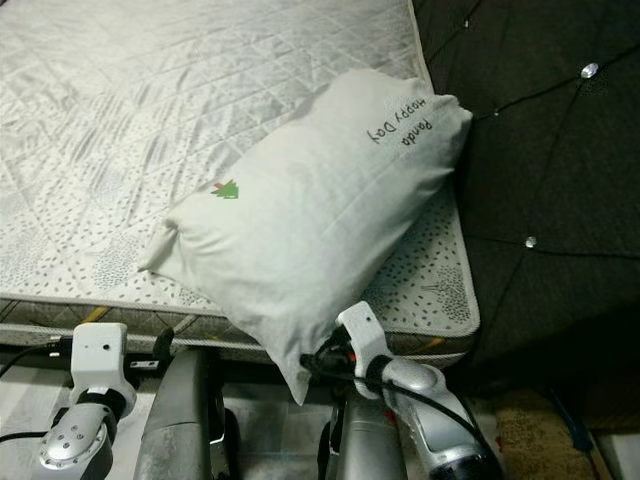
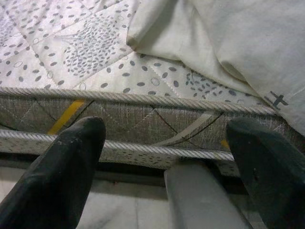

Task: Clean up the room

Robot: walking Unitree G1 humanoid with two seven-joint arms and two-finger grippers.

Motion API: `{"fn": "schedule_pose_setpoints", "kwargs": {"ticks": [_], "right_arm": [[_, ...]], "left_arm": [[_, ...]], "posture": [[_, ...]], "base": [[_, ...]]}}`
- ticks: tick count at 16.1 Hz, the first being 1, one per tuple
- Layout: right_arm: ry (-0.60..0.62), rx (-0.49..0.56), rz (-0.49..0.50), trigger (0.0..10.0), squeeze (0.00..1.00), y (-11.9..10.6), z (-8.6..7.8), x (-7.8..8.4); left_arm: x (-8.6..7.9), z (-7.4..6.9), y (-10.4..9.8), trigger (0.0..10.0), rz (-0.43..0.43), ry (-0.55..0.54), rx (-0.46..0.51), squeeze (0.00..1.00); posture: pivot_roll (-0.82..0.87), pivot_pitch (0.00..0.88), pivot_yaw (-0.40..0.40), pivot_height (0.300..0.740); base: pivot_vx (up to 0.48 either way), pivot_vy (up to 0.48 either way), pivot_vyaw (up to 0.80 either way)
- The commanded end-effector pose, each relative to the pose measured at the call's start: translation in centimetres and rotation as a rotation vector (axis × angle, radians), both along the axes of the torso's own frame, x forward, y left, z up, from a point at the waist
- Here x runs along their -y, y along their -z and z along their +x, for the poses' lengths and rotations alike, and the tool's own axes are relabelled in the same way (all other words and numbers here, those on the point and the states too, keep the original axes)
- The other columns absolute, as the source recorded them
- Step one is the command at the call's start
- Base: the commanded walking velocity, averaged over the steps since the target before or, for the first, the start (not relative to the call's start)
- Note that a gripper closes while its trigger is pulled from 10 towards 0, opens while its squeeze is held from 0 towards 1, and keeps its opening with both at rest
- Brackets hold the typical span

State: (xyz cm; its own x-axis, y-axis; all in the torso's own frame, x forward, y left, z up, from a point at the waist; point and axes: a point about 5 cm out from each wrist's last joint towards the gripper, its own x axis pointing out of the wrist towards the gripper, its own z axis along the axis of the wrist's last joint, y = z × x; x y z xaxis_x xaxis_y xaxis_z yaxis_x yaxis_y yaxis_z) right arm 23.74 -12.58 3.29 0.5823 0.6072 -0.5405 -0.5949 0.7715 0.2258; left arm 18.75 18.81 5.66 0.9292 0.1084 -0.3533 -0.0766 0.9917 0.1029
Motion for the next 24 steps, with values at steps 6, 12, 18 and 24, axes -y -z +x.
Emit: {"fn": "schedule_pose_setpoints", "kwargs": {"ticks": [6, 12, 18, 24], "right_arm": [[0.23, 0.038, 0.285, 0.0, 0.0, -2.9, 3.5, -2.8], [0.342, -0.003, 0.362, 0.0, 0.0, -2.6, 4.0, -4.4], [0.476, 0.043, 0.293, 0.0, 0.0, -2.4, 5.7, -2.3], [0.55, 0.339, 0.086, 0.0, 0.0, -5.7, 9.8, 2.1]], "left_arm": [[-1.0, 0.0, -0.6, 10.0, 0.005, 0.015, 0.002, 0.0], [-2.4, -0.6, -0.8, 10.0, 0.044, -0.036, 0.005, 0.0], [-2.1, 0.8, -1.3, 10.0, 0.037, -0.03, 0.039, 0.0], [-0.9, 2.5, -1.5, 10.0, 0.013, -0.006, 0.072, 0.0]], "posture": [[0.14, 0.2, -0.042, 0.586], [0.17, 0.192, -0.04, 0.586], [0.15, 0.169, -0.037, 0.586], [0.13, 0.128, -0.039, 0.586]], "base": [[0.0, 0.0, 0.0], [0.0, 0.0, 0.0], [0.0, 0.0, 0.0], [0.0, 0.0, 0.0]]}}
